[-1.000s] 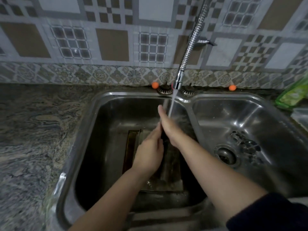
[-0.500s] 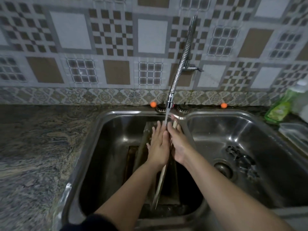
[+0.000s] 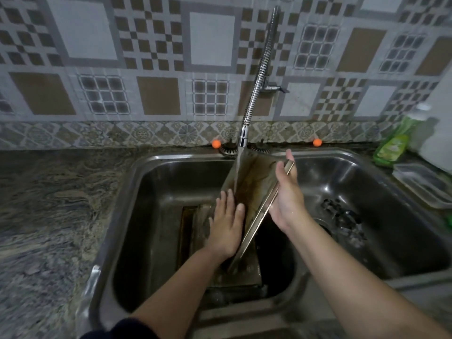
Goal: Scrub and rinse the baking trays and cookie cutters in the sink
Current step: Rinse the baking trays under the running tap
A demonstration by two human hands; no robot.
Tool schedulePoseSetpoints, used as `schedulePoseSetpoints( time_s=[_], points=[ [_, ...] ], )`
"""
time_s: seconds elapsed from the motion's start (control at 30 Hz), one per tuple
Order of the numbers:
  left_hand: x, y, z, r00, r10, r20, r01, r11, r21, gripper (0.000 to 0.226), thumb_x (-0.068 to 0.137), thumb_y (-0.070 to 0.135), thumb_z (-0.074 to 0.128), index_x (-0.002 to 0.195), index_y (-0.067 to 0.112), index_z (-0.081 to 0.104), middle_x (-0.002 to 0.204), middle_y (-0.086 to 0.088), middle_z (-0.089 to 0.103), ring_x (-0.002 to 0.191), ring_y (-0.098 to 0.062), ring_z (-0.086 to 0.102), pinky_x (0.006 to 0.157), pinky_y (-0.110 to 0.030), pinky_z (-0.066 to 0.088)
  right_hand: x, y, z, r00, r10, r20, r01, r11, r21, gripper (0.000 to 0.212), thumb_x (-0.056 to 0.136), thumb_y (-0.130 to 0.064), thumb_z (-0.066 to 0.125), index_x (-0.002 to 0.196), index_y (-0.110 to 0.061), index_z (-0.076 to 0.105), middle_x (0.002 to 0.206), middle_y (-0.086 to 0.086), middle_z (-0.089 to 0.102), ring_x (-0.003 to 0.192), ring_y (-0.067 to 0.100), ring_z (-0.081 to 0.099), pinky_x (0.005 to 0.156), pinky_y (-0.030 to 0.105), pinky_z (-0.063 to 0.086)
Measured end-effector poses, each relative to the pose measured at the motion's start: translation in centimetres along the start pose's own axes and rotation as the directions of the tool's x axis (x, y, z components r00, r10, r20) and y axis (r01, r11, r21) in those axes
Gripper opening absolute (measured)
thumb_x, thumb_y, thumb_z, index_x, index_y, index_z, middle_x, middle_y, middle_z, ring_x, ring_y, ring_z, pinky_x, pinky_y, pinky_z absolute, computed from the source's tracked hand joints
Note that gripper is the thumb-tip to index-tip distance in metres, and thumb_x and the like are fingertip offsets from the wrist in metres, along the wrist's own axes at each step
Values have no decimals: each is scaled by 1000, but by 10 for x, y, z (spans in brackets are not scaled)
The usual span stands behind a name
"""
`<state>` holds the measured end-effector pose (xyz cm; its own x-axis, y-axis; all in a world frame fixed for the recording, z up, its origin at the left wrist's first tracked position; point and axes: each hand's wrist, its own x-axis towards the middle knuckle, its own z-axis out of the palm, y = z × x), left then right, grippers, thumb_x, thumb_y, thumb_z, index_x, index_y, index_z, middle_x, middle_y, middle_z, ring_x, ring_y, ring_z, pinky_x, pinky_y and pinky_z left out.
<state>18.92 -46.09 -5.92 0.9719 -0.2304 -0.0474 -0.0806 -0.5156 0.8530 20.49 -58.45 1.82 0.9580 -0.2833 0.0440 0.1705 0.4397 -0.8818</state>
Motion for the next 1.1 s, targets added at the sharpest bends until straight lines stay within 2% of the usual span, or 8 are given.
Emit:
schedulePoseSetpoints(
  time_s=[0.2, 0.3, 0.4, 0.5, 0.6, 0.7, 0.9, 1.1],
  points=[
    [-23, 12, -15, 911, 412, -31, -383, 870, 311, 73, 92, 61, 32, 150, 39, -6, 161, 9, 5, 147, -16, 9, 112, -40, 31, 4, -19, 6, 999, -43, -23, 41, 997, -61, 52, 97, -35, 49, 141, -53, 28, 158, 0, 22, 143, 21, 25, 115, 55, 23],
    [-20, 30, -16, 733, 669, -127, -518, 669, 533, 69, 97, 29, 42, 151, 36, 0, 156, -2, 28, 119, -28, 57, 71, -37, 57, 2, -39, 19, 998, -42, 42, 45, 997, -70, 55, 98, -32, 49, 142, -52, 25, 153, 2, 34, 137, 24, 38, 112, 51, 32],
    [-14, 52, -23, 696, 683, -221, -452, 656, 605, 85, 87, 9, 56, 151, 33, 5, 149, -10, 39, 79, -33, 68, 46, -33, 50, 8, -63, 22, 985, -61, 161, 88, 982, -170, 52, 96, -33, 52, 142, -44, 29, 139, -1, 49, 127, 24, 48, 103, 48, 43],
    [-9, 81, -29, 662, 643, -385, -416, 743, 524, 76, 94, 8, 43, 150, 36, 0, 141, -13, 47, 69, -33, 66, 52, -41, 56, 12, -73, -1, 942, -250, 224, 326, 841, -431, 49, 96, -45, 47, 143, -37, 36, 145, -5, 42, 135, 16, 39, 109, 40, 35],
    [-10, 109, -23, 606, 609, -512, -552, 785, 281, 59, 102, 12, 32, 152, 35, 8, 137, -1, 48, 106, -14, 60, 88, -34, 54, 26, -71, -45, 915, -368, 168, 365, 574, -733, 51, 96, -49, 44, 145, -43, 29, 158, 2, 14, 145, 22, 14, 117, 47, 19],
    [-3, 125, -2, 662, 493, -565, -589, 808, 14, 54, 103, 12, 30, 152, 30, 16, 150, 10, 37, 136, 0, 35, 114, -28, 32, 38, -73, -86, 963, -187, 195, 270, 647, -713, 55, 97, -47, 43, 148, -45, 20, 160, -2, 9, 146, 20, 14, 117, 46, 20],
    [10, 127, 70, 848, 226, -480, -396, 871, -289, 49, 104, 14, 31, 151, 24, 23, 130, 35, 39, 124, 14, 40, 97, -1, 32, 56, -79, -160, 991, -13, 133, 117, 564, -817, 71, 93, -42, 56, 152, -34, 18, 156, 0, 26, 142, 21, 27, 110, 37, 28],
    [25, 91, 121, 997, 0, -79, 14, 985, 174, 60, 101, 47, 24, 154, 24, 7, 160, 4, 7, 148, -19, 5, 119, -46, 11, 78, -65, -252, 984, 178, -17, -56, 217, -975, 96, 82, -56, 64, 151, -40, 0, 160, 8, 10, 144, 31, 21, 111, 51, 32]
  ],
)
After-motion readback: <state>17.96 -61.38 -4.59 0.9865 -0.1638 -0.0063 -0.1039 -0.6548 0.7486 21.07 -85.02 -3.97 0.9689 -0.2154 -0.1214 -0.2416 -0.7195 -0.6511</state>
